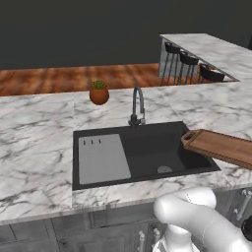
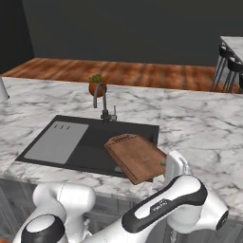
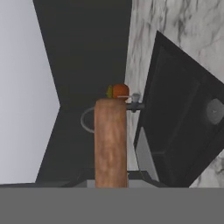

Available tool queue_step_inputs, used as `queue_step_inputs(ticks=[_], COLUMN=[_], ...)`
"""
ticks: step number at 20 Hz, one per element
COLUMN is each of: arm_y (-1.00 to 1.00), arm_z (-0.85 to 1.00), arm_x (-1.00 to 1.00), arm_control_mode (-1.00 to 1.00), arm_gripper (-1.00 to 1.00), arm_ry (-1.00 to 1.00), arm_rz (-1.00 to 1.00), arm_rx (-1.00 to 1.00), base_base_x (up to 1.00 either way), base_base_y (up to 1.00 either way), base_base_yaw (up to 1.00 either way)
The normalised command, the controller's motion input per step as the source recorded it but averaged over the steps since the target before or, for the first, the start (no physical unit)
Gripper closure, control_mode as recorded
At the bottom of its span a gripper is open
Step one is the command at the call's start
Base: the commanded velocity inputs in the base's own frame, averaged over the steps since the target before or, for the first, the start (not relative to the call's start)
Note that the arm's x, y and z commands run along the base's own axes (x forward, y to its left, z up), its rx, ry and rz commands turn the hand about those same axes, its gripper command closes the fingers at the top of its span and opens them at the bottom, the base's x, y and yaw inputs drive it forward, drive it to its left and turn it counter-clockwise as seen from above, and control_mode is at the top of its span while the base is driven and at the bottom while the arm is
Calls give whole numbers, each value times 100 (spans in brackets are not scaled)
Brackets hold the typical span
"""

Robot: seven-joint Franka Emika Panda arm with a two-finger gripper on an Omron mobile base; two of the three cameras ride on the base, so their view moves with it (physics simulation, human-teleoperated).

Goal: Move the cutting board and knife to the sink. Then move spray from the cabinet to the counter.

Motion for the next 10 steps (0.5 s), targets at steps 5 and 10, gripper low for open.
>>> queue_step_inputs(ticks=[5, 10], arm_y=[2, 3], arm_z=[-12, -16], arm_x=[47, 35], arm_control_mode=[-100, -100], arm_gripper=[100, 100], arm_ry=[0, 0], arm_rz=[13, 0], arm_rx=[0, -2], base_base_x=[0, 0], base_base_y=[0, 0], base_base_yaw=[0, 0])
